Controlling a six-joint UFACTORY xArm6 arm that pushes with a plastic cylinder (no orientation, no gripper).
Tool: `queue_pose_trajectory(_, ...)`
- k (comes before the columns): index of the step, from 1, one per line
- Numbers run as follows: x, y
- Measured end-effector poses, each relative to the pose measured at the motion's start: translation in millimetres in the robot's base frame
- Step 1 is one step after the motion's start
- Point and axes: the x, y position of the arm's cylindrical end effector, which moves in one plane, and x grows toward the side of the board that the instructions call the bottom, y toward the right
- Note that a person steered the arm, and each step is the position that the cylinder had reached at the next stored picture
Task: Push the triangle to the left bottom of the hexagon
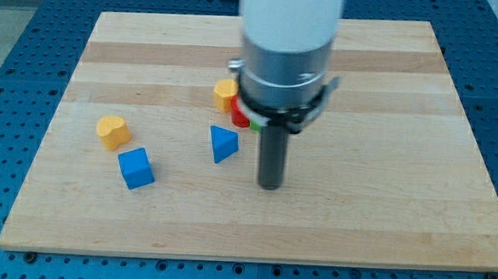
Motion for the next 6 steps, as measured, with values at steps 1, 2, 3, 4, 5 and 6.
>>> queue_pose_trajectory(1,-29,-32)
queue_pose_trajectory(2,-82,-47)
queue_pose_trajectory(3,-89,-49)
queue_pose_trajectory(4,-57,-47)
queue_pose_trajectory(5,-31,-83)
queue_pose_trajectory(6,-31,-133)
